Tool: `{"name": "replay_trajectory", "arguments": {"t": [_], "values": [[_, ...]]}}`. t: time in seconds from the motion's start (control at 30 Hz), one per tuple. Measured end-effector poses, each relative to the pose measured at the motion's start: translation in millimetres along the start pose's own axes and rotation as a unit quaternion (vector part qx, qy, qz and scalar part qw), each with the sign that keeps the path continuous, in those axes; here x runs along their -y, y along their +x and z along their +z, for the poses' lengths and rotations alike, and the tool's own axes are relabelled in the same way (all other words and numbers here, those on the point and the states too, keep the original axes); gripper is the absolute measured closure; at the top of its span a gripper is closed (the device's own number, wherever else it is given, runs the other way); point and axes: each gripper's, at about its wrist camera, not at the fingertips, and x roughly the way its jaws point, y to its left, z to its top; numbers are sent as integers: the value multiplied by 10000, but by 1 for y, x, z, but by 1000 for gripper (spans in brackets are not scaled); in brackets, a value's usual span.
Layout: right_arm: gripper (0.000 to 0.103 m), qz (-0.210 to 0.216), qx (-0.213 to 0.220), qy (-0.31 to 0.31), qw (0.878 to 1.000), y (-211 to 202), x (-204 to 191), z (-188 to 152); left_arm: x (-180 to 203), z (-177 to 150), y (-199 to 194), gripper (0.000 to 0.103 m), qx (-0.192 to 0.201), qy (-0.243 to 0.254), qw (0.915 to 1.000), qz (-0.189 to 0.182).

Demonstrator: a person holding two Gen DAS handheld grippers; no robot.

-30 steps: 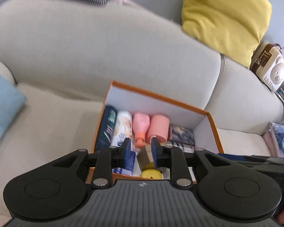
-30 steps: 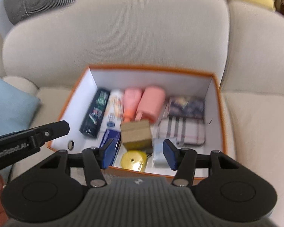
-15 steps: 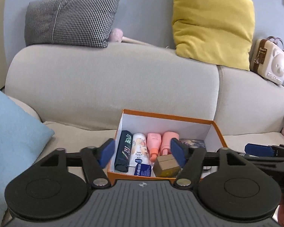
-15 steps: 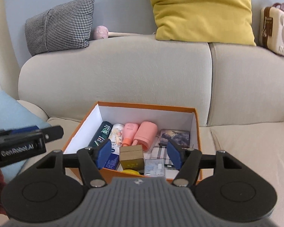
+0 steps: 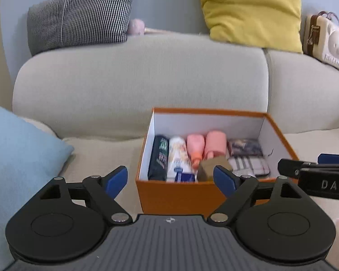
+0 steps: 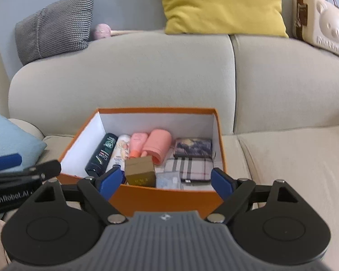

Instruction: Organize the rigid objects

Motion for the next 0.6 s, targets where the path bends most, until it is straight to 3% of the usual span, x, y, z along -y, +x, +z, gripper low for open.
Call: {"name": "replay_trajectory", "arguments": {"t": [0.43, 0.6], "values": [[17, -16, -256, -83, 9996, 11, -6, -19, 1, -14, 4, 3, -230, -278, 9993, -56], [17, -47, -138, -117, 9998, 7, -9, -22, 1, -16, -1, 3, -117, -274, 9996, -31]]}}
